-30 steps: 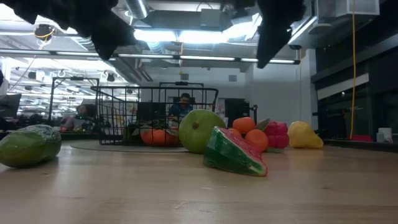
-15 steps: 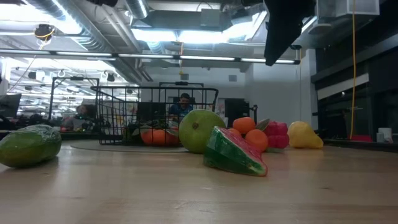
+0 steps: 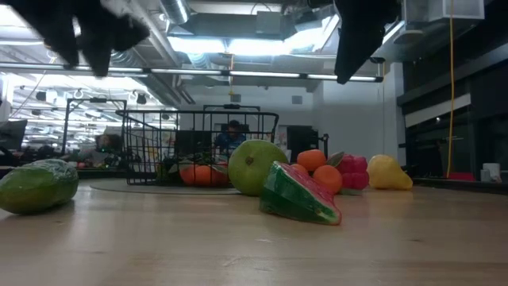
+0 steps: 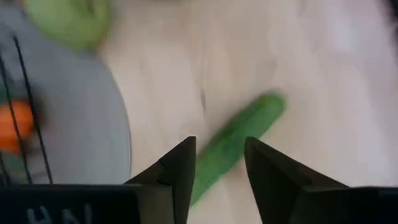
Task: Build produce basket
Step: Put the green cucumber into the wire basket
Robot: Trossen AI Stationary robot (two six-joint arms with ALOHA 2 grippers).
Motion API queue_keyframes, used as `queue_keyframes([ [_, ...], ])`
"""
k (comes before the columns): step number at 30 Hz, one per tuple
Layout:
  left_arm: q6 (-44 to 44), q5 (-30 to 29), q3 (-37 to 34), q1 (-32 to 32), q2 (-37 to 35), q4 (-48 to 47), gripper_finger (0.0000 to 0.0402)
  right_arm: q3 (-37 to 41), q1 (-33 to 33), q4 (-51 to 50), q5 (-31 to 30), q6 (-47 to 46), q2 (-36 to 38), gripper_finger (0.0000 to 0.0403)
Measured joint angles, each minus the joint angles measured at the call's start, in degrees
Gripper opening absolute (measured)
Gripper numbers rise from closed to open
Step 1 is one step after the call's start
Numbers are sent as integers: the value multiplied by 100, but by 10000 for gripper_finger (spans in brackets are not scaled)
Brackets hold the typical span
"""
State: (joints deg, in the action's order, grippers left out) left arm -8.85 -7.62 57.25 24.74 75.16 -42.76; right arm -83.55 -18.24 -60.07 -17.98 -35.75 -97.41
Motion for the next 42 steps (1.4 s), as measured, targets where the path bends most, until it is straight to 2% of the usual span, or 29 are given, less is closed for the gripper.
queue_keyframes([
  [3, 54, -39, -1, -11, 364, -352, 158, 0, 0, 13, 0, -7, 0, 212],
  [7, 564, -18, -2, 44, 903, -561, 174, 0, 0, 20, 0, -157, -2, 212],
  [13, 707, -20, -2, 123, 1617, -563, 176, 0, 0, 23, 0, -160, -4, 212],
  [23, 1233, -100, -2, 265, 2402, -454, 176, 0, 2, 24, 0, -151, -4, 212],
  [30, 1089, -83, 22, 224, 2733, -396, 175, 0, 0, 24, 0, -151, -4, 212],
  [35, 1091, -15, 13, 222, 2650, -370, 161, 0, 0, 24, 0, -151, -4, 212],
  [40, 1024, 213, -11, 215, 2516, -357, 95, 0, 0, 24, 0, -151, -4, 212],
  [42, 933, 314, 76, 218, 2451, -486, 87, 0, 0, 24, 0, -151, -4, 212],
])
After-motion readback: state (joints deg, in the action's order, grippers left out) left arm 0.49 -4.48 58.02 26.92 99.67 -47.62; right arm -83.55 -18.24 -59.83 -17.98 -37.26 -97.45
